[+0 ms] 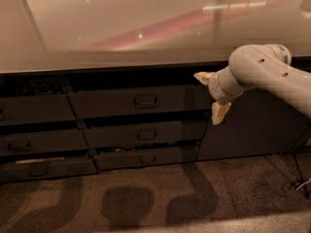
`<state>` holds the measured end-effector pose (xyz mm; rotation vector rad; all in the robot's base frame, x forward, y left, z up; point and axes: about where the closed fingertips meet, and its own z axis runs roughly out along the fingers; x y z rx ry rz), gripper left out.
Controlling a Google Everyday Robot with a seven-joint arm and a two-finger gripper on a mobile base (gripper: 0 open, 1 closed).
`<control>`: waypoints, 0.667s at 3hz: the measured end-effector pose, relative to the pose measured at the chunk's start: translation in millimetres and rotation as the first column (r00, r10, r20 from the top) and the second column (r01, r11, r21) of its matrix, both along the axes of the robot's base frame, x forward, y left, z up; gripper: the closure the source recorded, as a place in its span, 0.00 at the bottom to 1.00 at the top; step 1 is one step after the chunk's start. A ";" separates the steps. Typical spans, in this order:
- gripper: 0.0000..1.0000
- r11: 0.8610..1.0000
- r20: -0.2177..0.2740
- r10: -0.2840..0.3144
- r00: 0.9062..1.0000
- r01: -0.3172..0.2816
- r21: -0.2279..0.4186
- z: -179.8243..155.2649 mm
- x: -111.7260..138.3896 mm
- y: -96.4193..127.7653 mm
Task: Open top drawer
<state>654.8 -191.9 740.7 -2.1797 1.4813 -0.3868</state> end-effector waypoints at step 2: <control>0.00 0.993 0.079 -0.096 0.992 0.090 0.075 -2.1 5.8 3.7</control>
Offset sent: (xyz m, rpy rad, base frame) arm 0.0082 0.0041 0.0011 0.1000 -0.1174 -0.1200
